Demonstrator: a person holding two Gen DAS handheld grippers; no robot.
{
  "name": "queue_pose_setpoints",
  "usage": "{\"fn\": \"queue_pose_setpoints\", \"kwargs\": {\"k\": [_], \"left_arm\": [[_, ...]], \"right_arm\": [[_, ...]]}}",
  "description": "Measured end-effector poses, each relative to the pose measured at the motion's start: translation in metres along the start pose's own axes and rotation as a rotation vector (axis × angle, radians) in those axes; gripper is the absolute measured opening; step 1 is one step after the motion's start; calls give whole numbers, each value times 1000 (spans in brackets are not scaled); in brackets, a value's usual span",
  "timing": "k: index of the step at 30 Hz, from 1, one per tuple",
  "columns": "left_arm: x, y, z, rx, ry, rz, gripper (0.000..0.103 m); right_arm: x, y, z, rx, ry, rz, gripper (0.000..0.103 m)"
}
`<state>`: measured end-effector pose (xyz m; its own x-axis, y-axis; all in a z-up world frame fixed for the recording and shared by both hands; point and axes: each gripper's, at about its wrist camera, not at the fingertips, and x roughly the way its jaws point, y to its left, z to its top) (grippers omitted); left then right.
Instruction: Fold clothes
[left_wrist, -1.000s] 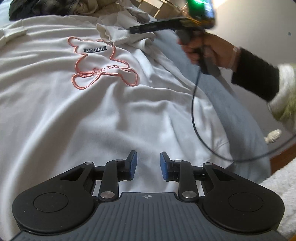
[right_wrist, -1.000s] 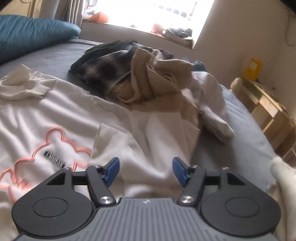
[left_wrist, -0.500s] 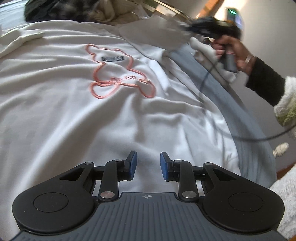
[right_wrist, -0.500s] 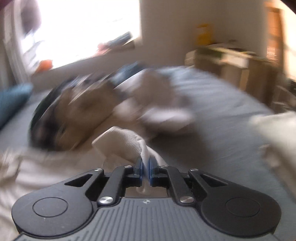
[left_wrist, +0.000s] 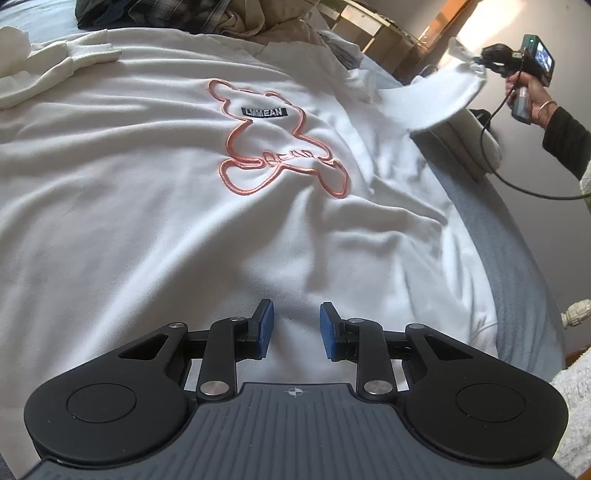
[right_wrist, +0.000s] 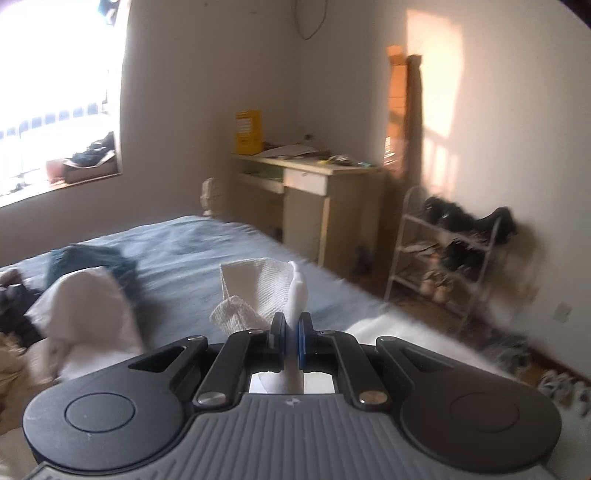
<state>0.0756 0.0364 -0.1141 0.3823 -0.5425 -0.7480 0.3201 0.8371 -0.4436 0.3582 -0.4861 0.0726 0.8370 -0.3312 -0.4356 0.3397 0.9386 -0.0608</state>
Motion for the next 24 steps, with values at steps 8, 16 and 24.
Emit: {"fn": "queue_pose_setpoints", "kwargs": {"k": [8,16,24], "left_arm": [[2,-2,2,-14,13,25,27],[-2,-4,8,-28,11,37,27],[-32,11,19,-87,-78,55,32]], "right_arm": [[24,-27,-7,3,37,-29,5],[37,34,-70,-327,178,62,24],[17,81,-118,-516,254,166,63]]}}
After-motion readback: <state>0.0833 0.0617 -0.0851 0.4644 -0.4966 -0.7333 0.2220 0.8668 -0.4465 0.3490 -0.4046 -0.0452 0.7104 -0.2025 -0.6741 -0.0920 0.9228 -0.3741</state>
